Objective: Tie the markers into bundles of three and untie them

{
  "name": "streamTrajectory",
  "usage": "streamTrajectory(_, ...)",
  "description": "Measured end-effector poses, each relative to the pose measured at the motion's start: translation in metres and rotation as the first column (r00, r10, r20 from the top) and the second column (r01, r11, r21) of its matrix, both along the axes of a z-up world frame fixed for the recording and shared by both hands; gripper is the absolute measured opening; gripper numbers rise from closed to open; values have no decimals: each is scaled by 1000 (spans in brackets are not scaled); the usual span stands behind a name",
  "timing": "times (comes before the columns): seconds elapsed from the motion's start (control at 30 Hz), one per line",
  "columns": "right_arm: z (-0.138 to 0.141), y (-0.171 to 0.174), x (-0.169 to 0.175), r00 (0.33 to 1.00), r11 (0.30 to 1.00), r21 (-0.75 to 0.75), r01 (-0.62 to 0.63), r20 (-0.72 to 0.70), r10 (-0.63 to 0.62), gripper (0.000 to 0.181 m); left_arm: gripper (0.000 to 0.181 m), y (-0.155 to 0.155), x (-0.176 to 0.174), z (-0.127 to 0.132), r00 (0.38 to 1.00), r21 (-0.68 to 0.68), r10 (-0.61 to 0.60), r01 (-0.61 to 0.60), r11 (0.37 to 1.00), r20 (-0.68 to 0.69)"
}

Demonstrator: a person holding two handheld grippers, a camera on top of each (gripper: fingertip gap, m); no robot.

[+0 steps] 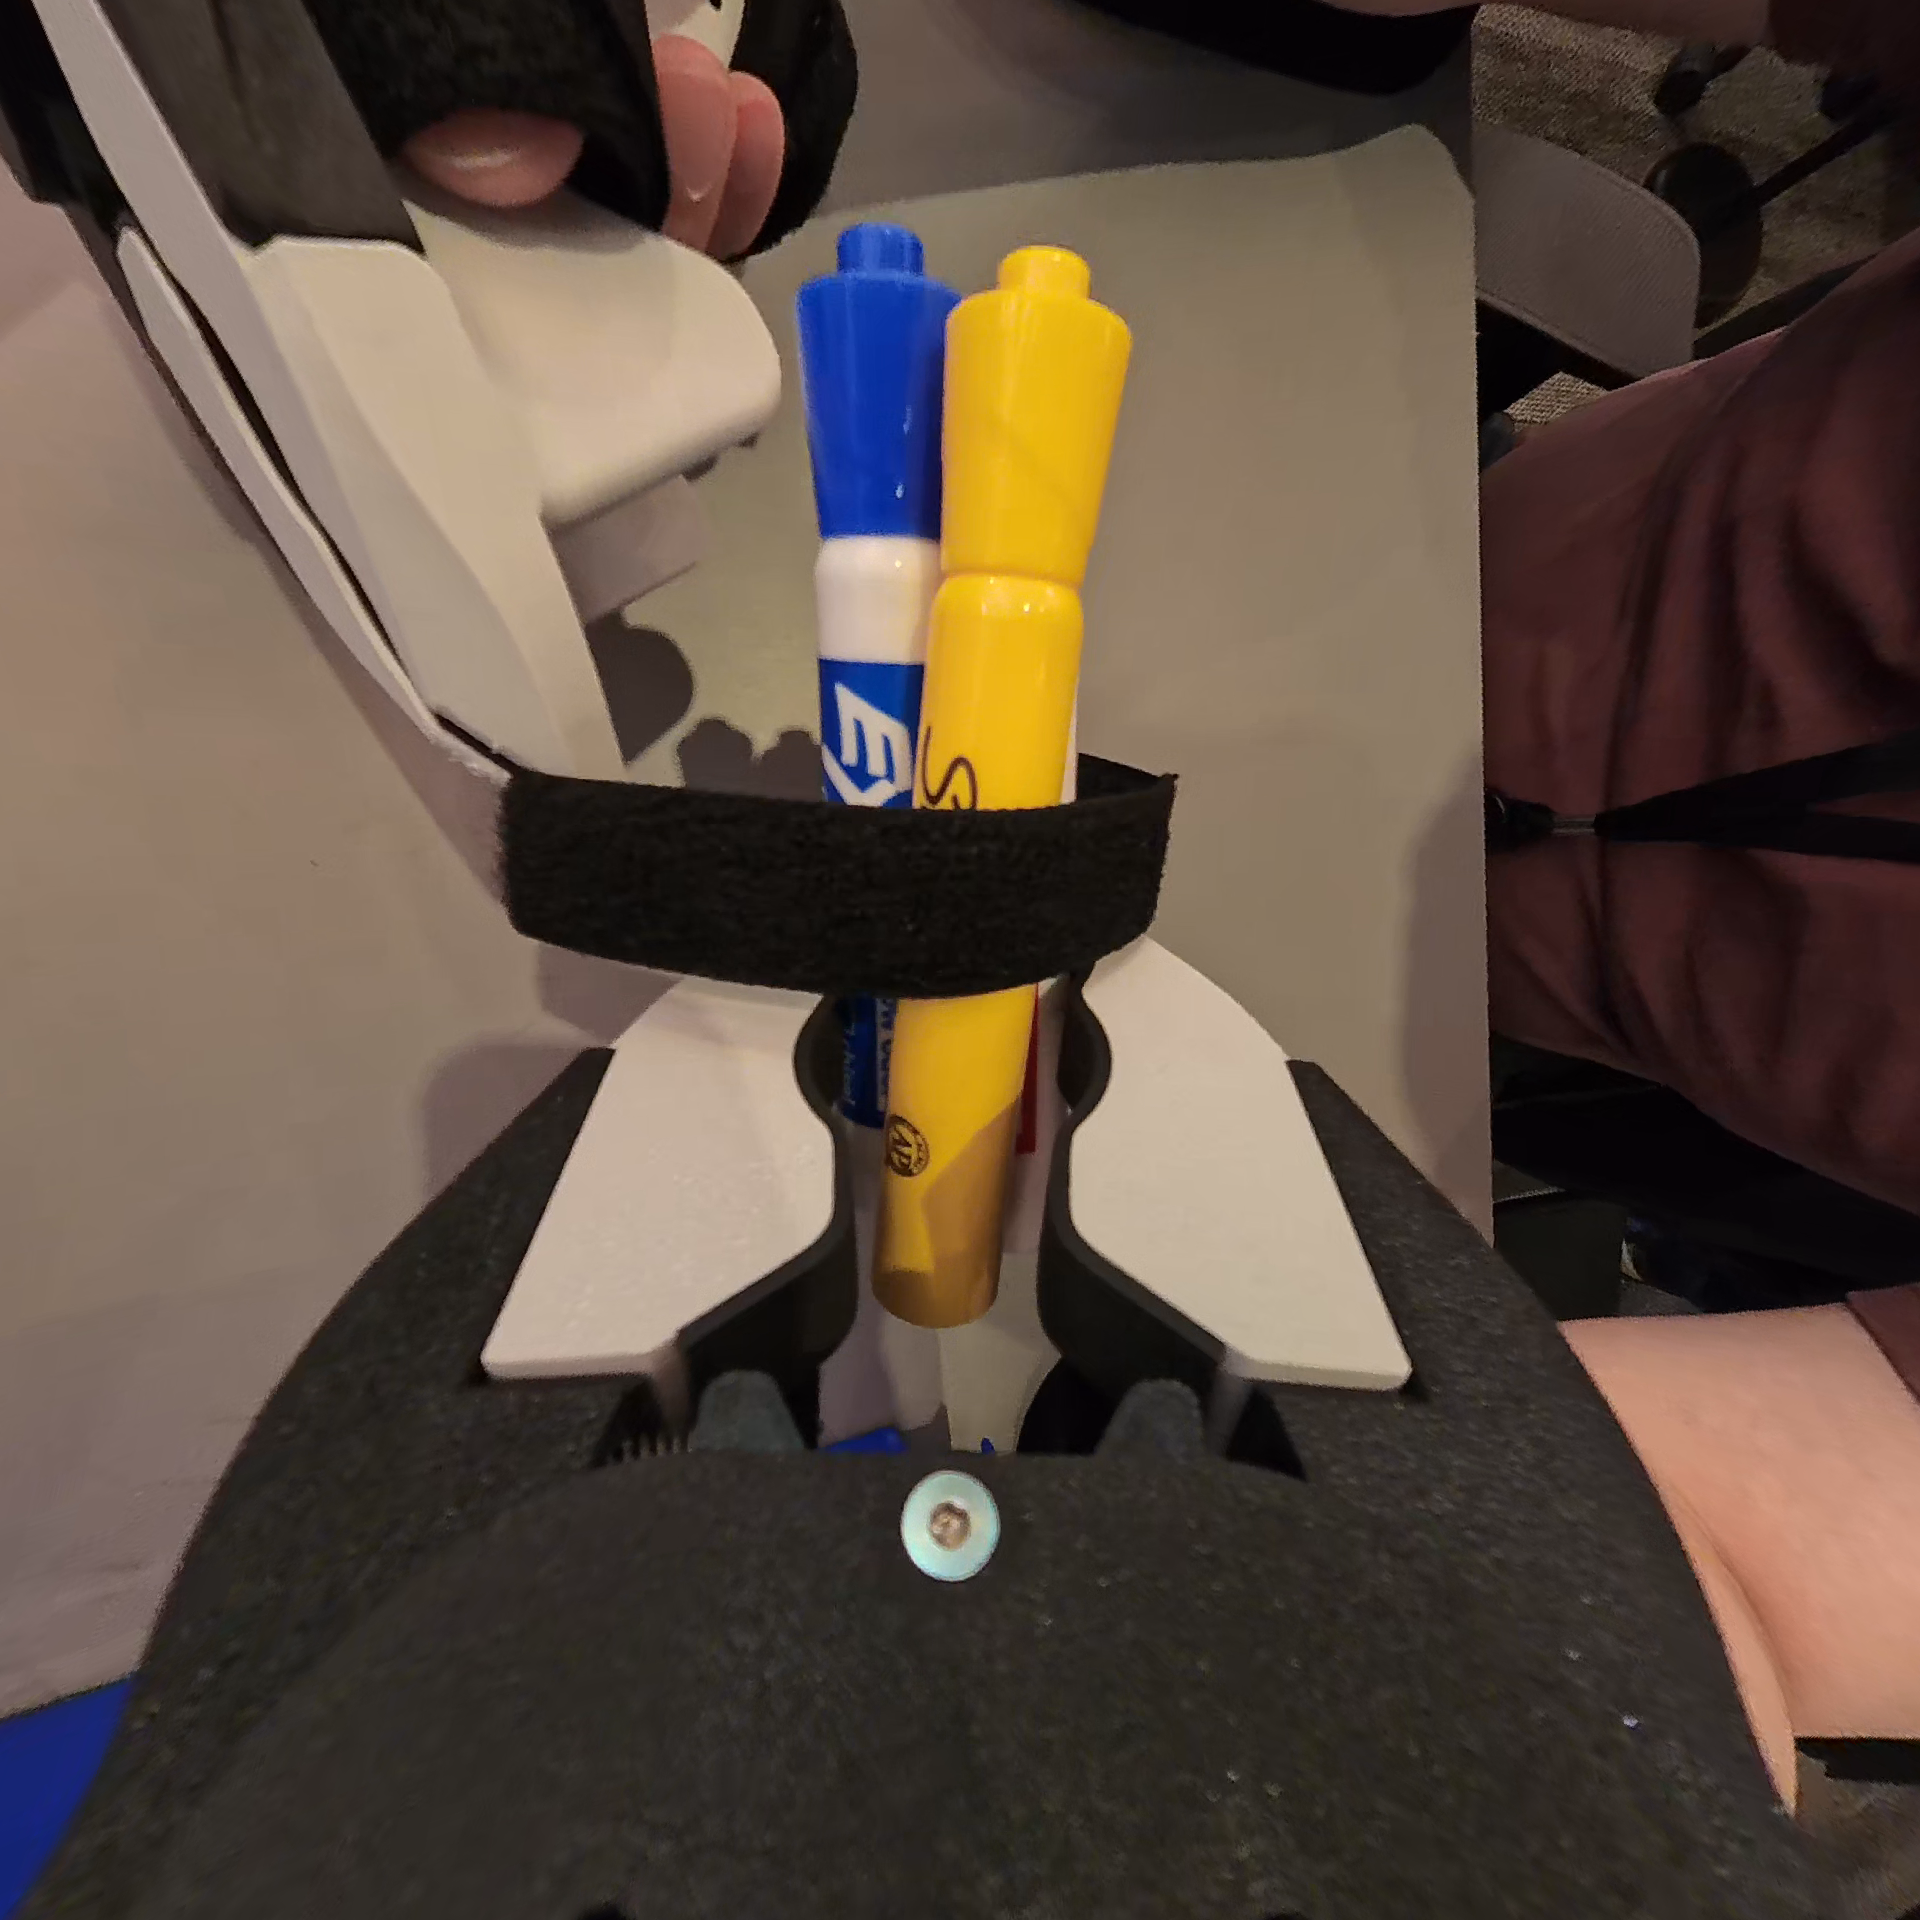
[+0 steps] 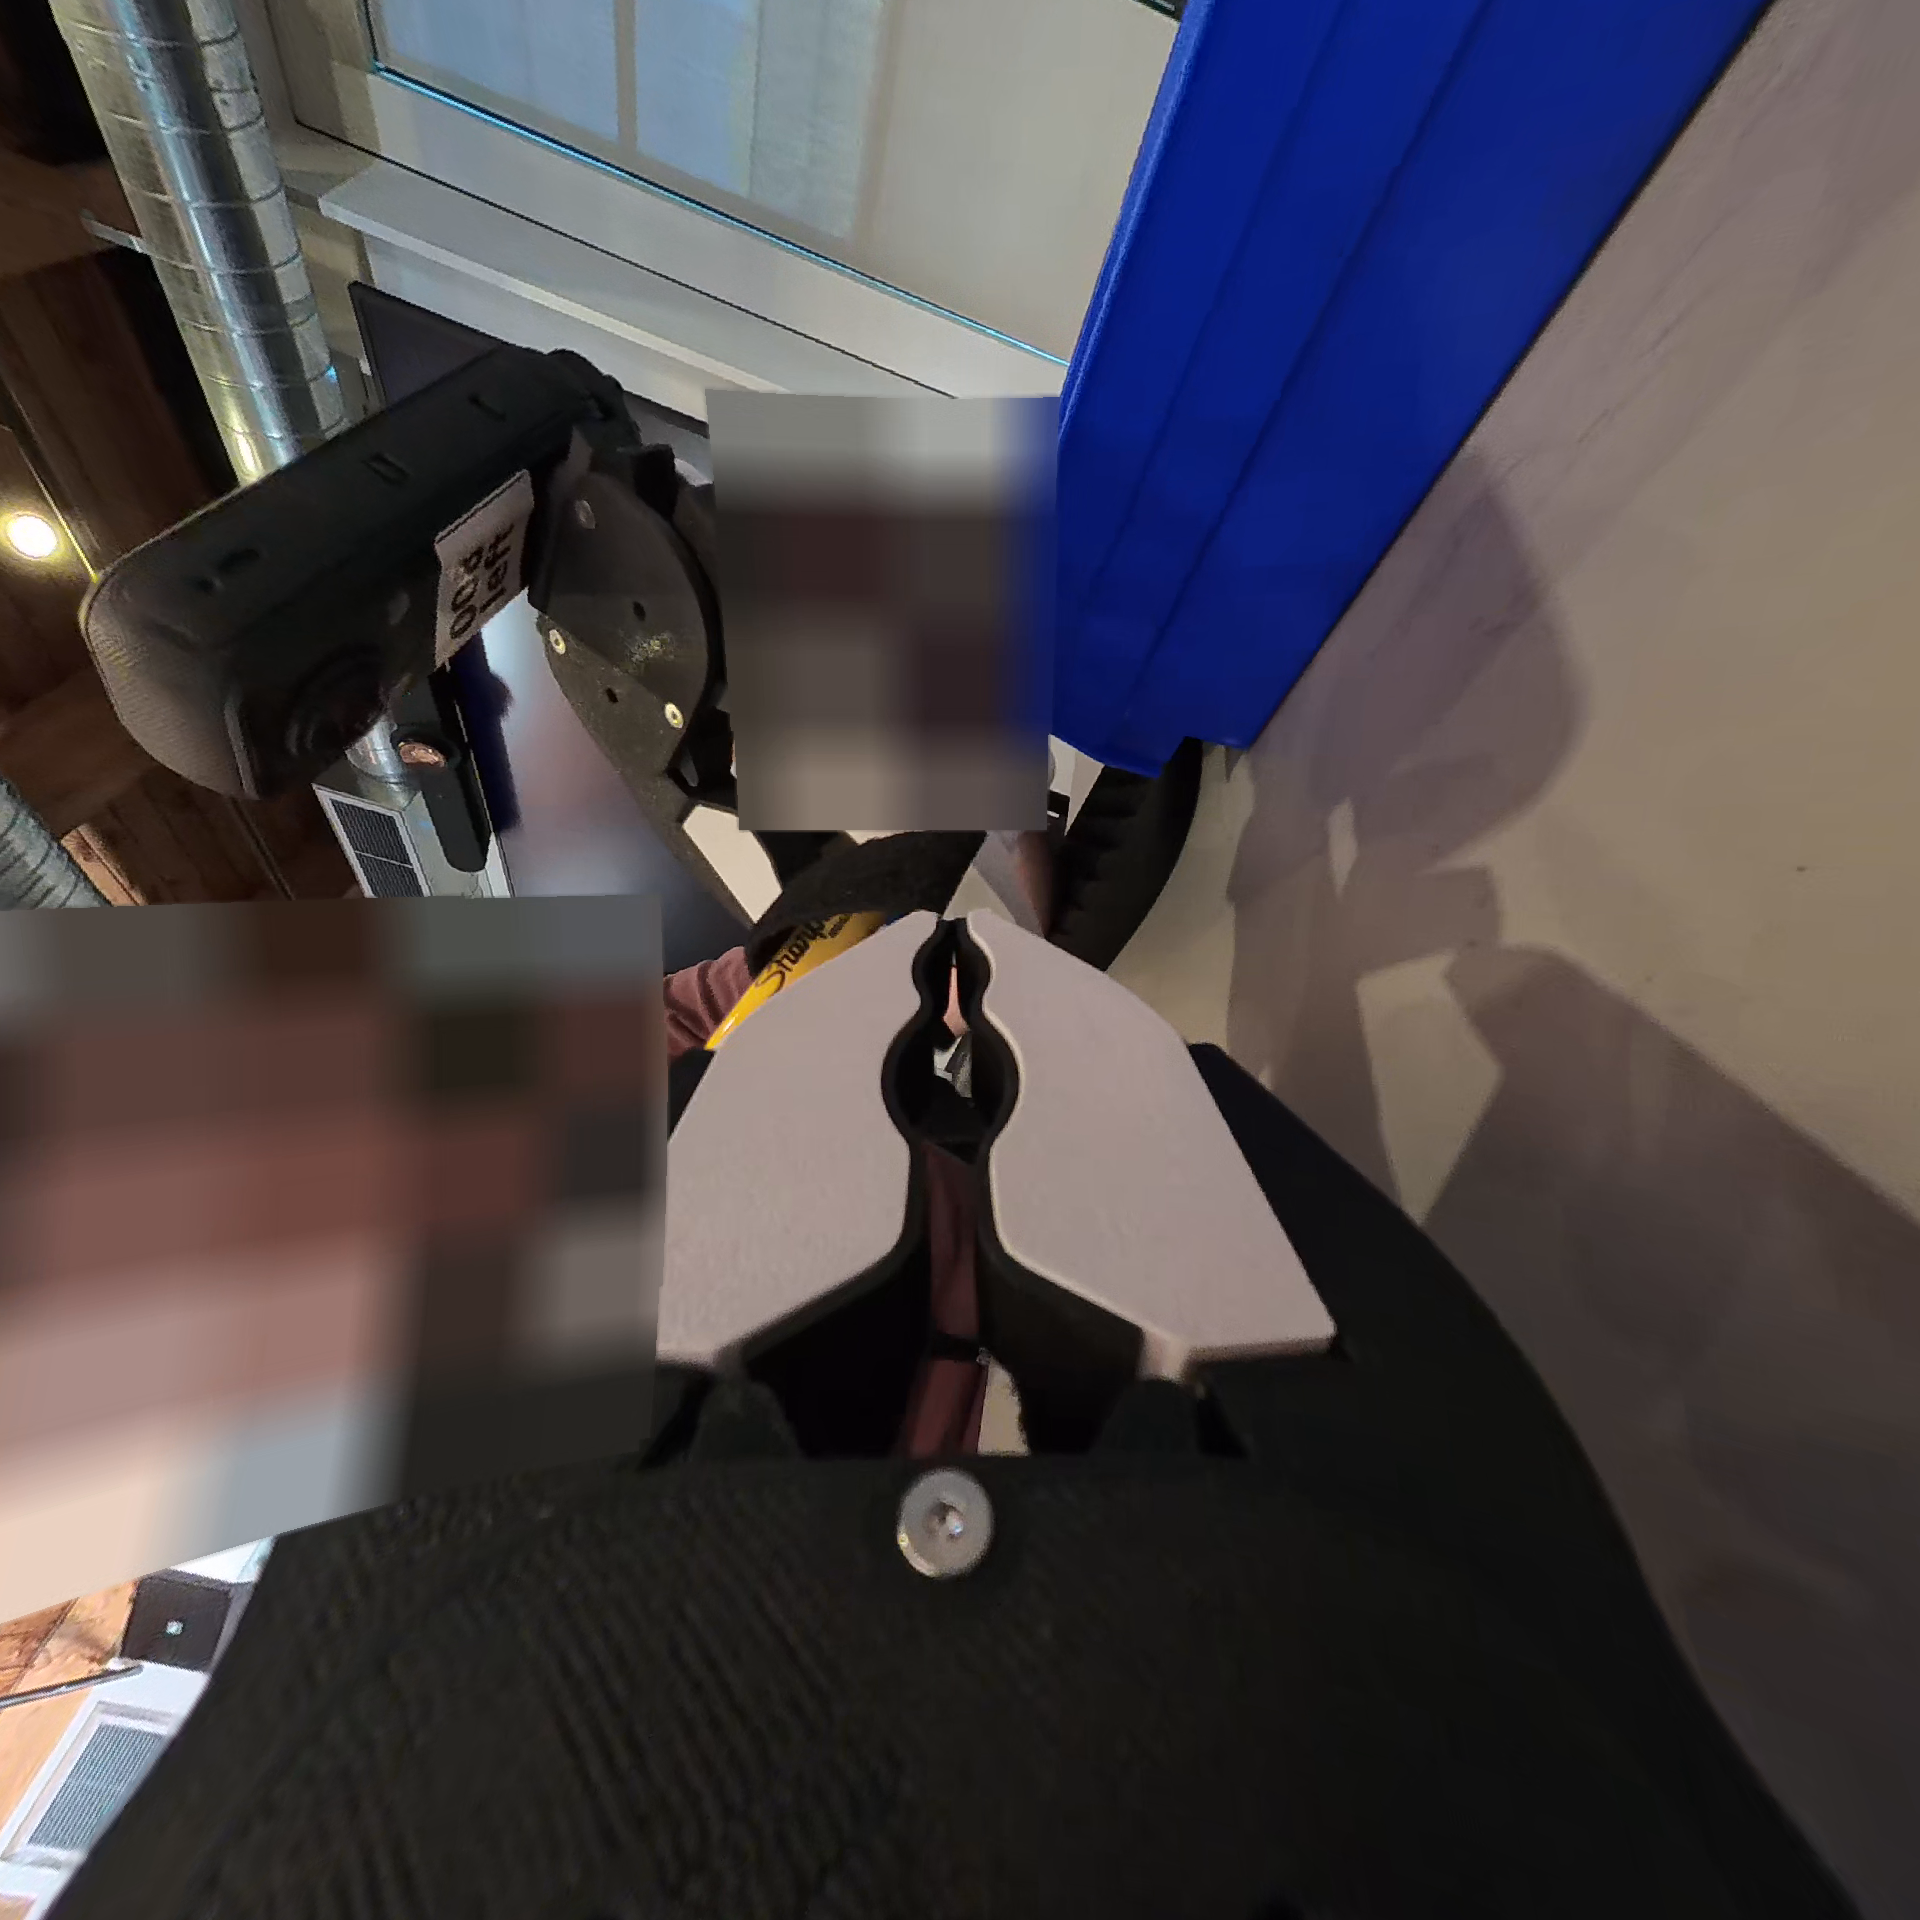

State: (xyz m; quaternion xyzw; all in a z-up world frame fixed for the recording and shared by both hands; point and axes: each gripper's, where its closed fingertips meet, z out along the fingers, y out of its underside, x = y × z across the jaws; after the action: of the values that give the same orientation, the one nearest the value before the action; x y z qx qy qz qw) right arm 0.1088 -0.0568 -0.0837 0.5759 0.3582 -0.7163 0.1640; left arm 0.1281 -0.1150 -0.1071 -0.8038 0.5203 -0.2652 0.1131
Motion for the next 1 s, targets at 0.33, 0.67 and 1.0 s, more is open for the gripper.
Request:
streamTrajectory(0.33, -13, -6, 2, 998, 997, 54, -52, 43, 50, 18, 38, -2, -4, -1, 999, 4, 9, -9, 1000, -40)
streamTrajectory(0.67, -14, -9, 3, 997, 994, 83, -70, 32, 67, 33, 38, -5, -4, 7, 1000, 25, -5, 6, 1000, -24)
streamTrajectory(1.0, -15, -22, 6, 991, 971, 196, -135, 3, 137, 43, 38, -9, -3, 16, 1000, 51, -16, 16, 999, -1)
